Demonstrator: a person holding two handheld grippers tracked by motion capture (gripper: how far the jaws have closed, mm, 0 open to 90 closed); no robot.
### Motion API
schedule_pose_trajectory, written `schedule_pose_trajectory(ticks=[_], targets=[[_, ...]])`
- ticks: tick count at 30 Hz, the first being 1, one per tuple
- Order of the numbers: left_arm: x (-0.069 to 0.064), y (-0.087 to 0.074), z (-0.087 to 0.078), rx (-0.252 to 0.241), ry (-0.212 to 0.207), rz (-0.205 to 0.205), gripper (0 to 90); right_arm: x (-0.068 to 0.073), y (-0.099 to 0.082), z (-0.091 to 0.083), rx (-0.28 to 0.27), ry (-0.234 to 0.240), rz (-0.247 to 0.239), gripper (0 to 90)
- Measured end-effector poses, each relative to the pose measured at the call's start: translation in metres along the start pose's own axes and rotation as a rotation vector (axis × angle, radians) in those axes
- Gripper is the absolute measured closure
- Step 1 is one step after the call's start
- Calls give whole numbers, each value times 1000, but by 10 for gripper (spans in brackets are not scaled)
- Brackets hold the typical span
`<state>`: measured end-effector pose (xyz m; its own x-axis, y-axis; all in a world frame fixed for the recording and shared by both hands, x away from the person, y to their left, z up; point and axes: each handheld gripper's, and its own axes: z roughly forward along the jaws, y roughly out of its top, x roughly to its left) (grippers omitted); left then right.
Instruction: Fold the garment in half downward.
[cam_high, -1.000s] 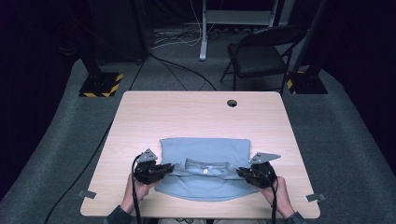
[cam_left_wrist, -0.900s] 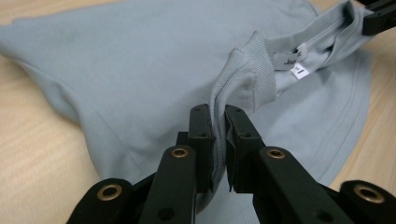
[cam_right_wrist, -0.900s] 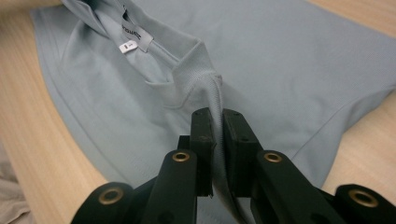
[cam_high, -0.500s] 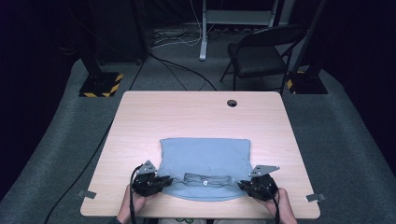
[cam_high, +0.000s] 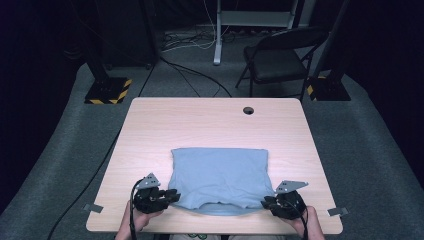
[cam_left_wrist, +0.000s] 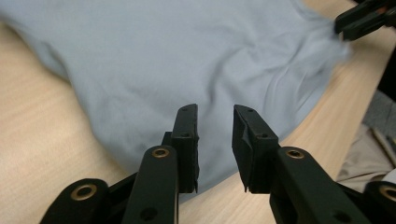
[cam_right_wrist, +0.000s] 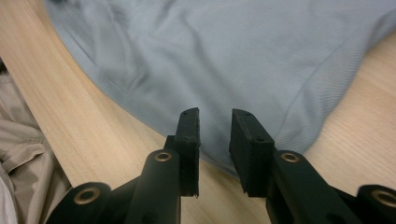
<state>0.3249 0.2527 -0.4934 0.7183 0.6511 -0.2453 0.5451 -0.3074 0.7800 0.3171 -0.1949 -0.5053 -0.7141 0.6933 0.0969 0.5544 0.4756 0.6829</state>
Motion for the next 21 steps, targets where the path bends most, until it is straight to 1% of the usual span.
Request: schedule_pose_trajectory(ticks=[3, 4, 5, 6, 7, 8, 9, 10, 11, 12, 13, 15, 16, 17, 19, 21], targets=[[-1, 8, -4, -20, 19, 18, 663, -2, 1, -5, -16, -13, 11, 639], [0, 10, -3, -18, 31, 20, 647, -3, 2, -6, -17, -18, 21, 604], [1, 11, 0, -15, 45, 14, 629, -4, 3, -5, -20, -23, 25, 560], [2, 13, 5, -4, 58, 5, 581, -4, 5, -4, -25, -24, 35, 512], [3, 14, 11, 4, 61, 2, 541, -5, 6, -1, -28, -27, 42, 458], [3, 15, 17, 13, 63, 1, 525, -4, 9, 2, -27, -37, 47, 411], [2, 16, 25, 29, 76, -4, 476, -3, 12, 6, -30, -45, 48, 379], [1, 18, 33, 53, 103, 2, 404, -3, 15, 11, -35, -37, 49, 351], [-1, 19, 41, 75, 130, 11, 351, -1, 18, 16, -35, -40, 52, 300], [-2, 19, 48, 89, 141, 16, 314, 1, 22, 21, -29, -61, 51, 249], [-3, 19, 55, 102, 151, 16, 288, 3, 25, 27, -24, -67, 42, 209], [-6, 18, 65, 141, 208, 58, 229, 7, 31, 38, -8, -71, 29, 132], [-7, 17, 68, 152, 210, 66, 215, 10, 33, 43, 1, -74, 20, 107], [-7, 16, 70, 163, 207, 73, 200, 11, 34, 49, 21, -83, 4, 74], [-6, 12, 72, 178, 216, 94, 175, 11, 33, 57, 58, -76, -4, 42], [-7, 10, 71, 182, 217, 128, 166, 11, 32, 58, 57, -94, -27, 41]])
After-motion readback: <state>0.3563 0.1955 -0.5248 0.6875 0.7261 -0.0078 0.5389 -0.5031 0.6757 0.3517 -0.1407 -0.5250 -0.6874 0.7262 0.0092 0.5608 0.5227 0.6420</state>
